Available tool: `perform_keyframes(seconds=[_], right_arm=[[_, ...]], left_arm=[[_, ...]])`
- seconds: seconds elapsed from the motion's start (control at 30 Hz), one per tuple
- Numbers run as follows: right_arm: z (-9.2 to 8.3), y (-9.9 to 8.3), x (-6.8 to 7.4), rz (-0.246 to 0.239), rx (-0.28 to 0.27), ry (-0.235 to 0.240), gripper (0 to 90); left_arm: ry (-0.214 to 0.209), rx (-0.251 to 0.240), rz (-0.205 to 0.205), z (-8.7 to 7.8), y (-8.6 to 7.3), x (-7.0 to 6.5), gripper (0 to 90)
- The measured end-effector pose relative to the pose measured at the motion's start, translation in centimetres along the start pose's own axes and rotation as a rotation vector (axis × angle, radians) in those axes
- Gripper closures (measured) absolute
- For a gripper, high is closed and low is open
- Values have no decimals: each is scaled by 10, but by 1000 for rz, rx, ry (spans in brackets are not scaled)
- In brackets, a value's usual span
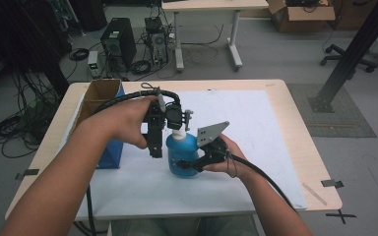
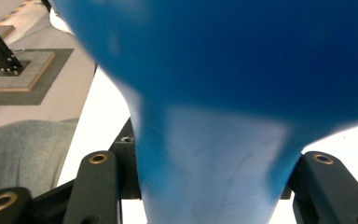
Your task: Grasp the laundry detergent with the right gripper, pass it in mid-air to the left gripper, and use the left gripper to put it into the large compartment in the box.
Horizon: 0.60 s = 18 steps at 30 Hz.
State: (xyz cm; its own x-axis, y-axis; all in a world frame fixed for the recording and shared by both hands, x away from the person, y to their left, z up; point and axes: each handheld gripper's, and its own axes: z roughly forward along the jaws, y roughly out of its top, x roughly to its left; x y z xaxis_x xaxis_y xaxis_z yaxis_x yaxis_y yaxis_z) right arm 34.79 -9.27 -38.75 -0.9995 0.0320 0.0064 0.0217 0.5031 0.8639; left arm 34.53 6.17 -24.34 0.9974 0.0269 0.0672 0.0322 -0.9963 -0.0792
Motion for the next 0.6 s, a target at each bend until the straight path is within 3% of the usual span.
perform_keyframes(seconds=[0.33, 0.6], right_arm=[[21, 14, 2, -8, -11, 27, 464], [26, 16, 3, -9, -12, 14, 463]], left_arm=[[-7, -9, -2, 2, -3, -5, 4], [-7, -12, 8, 3, -1, -8, 4]])
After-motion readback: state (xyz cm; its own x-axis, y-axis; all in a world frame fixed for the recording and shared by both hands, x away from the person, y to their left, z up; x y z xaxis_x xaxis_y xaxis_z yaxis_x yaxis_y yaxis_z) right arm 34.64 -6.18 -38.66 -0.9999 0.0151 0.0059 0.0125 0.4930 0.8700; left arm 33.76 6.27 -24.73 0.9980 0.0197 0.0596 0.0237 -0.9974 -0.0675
